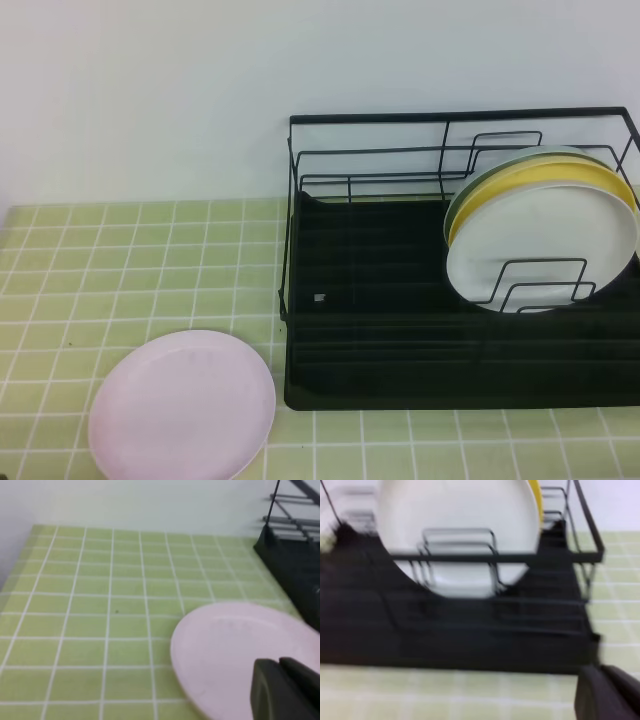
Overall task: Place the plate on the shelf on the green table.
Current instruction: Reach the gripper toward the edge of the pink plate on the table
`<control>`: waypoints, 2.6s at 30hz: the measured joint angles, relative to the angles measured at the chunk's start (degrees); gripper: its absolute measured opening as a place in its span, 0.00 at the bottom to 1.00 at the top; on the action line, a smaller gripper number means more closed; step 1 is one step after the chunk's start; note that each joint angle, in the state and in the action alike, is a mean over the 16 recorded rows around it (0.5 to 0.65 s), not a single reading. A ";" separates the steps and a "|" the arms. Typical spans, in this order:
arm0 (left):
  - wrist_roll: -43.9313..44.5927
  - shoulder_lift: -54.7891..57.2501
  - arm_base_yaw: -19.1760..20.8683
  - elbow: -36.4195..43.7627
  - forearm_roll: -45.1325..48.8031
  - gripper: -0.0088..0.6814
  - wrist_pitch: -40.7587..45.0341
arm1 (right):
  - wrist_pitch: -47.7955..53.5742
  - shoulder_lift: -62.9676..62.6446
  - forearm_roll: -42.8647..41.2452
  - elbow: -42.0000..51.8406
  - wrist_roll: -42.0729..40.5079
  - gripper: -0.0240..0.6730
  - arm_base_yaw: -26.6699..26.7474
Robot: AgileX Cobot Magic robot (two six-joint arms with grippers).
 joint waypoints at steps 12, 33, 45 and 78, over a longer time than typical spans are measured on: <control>-2.83 0.00 0.00 -0.84 -20.50 0.01 -10.82 | -16.65 0.00 21.12 -0.28 -1.57 0.03 0.00; 5.05 0.07 0.00 -5.22 -41.42 0.01 -8.05 | -6.76 5.82 28.68 -21.95 -35.33 0.03 0.00; 13.39 10.36 0.00 -15.99 -30.61 0.01 4.71 | 12.18 23.48 26.97 -28.54 -40.66 0.03 0.00; 13.09 82.85 9.31 -53.82 -11.74 0.60 31.05 | 31.63 37.87 34.77 -29.53 -42.25 0.03 1.14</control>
